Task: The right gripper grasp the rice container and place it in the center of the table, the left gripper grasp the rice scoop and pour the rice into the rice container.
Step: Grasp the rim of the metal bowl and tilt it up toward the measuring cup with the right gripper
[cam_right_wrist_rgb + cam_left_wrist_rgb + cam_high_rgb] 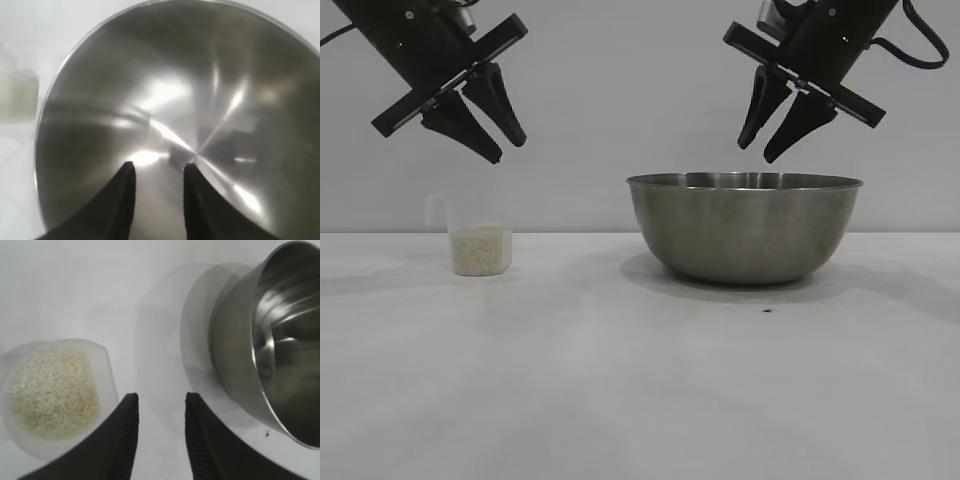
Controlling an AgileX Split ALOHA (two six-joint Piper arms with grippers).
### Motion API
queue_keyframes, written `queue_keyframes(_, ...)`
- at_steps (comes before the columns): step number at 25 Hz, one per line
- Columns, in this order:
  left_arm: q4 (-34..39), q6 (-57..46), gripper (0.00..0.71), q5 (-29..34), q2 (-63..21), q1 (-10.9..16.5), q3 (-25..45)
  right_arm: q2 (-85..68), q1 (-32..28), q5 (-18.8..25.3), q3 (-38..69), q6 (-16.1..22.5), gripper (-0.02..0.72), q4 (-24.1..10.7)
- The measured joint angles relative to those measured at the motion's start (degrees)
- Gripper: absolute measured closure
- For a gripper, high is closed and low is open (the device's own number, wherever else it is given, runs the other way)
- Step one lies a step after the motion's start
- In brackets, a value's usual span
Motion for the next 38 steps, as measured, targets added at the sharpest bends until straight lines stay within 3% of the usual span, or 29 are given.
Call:
queue_keyframes(7, 11.7, -5.7, 0.477, 0.5, -4.5, 0.0, 0.0, -0.8, 0.0, 5.6, 0.0, 3.9, 0.465, -8.4)
queue_keyframes(16, 30.5, -18.6, 0.477, 6.9, -10.2, 0.0, 0.2, -3.1, 0.0, 8.8, 0.0, 8.2, 0.465, -18.1)
queue_keyframes(18, 34.0, -21.5, 0.477, 7.7, -11.6, 0.0, 1.1, -3.1, 0.0, 8.8, 0.0, 9.0, 0.465, -19.0)
queue_keyframes(19, 35.7, -22.6, 0.477, 8.1, -12.2, 0.0, 1.8, -3.1, 0.0, 8.7, 0.0, 9.3, 0.423, -19.2)
queue_keyframes(30, 42.4, -29.1, 0.477, 8.9, -18.1, 0.0, 9.7, 0.8, 0.0, 3.8, 0.0, 11.5, 0.423, -19.4)
queue_keyframes(38, 49.5, -32.4, 0.477, 10.2, -18.9, 0.0, 10.9, 4.8, 0.0, -1.3, 0.0, 13.4, 0.423, -19.6)
